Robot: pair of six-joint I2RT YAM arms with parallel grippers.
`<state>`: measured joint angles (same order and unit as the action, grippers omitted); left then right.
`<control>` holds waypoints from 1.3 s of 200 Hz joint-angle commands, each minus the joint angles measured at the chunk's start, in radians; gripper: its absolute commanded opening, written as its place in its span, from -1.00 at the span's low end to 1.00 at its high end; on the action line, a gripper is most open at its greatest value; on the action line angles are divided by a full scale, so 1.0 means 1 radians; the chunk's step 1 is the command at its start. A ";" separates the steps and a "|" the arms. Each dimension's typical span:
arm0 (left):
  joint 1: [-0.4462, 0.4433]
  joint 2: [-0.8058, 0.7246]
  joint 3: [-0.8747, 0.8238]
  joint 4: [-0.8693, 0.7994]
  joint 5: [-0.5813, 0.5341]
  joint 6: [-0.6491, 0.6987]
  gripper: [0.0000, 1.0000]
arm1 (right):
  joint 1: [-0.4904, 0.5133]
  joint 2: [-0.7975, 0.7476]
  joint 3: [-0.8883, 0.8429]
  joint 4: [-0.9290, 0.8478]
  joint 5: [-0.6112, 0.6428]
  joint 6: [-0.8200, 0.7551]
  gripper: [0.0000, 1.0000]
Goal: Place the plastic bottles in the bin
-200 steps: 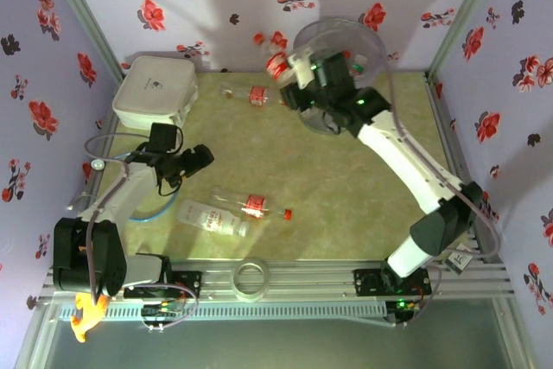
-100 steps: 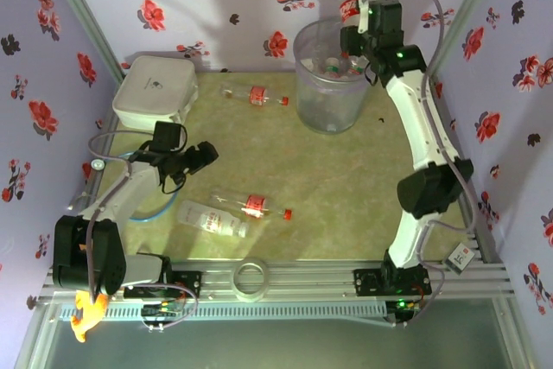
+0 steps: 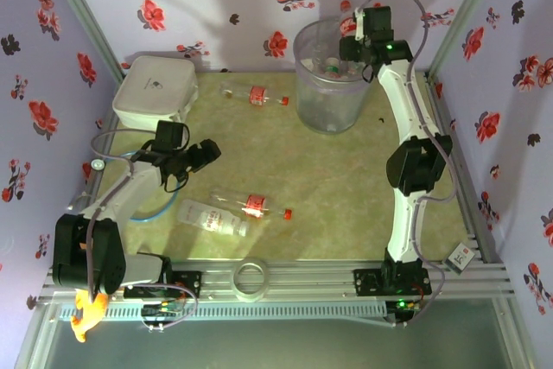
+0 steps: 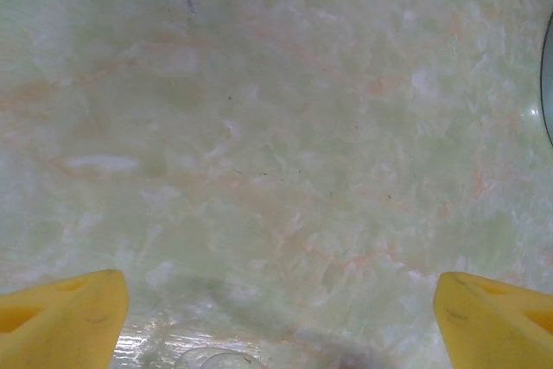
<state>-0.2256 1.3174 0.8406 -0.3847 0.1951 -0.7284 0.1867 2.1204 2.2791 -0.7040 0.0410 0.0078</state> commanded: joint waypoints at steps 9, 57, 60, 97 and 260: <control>-0.011 0.022 0.011 0.021 0.007 -0.015 0.84 | 0.000 -0.010 -0.049 0.016 -0.029 -0.007 0.42; -0.013 0.027 0.009 0.024 0.007 -0.011 0.84 | 0.000 -0.070 -0.041 0.012 -0.024 -0.012 0.79; -0.013 0.028 0.008 0.024 0.007 -0.010 0.84 | 0.000 -0.077 -0.040 0.015 -0.022 -0.014 0.78; -0.015 0.037 0.002 0.038 0.013 -0.013 0.84 | 0.000 -0.071 0.043 0.005 0.010 -0.007 0.62; -0.017 0.057 0.023 0.035 0.030 0.013 0.85 | 0.000 0.150 0.116 -0.001 -0.029 0.029 0.07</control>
<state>-0.2340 1.3624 0.8406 -0.3511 0.2119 -0.7277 0.1921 2.2864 2.4638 -0.6689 0.0139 0.0257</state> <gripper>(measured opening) 0.925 0.531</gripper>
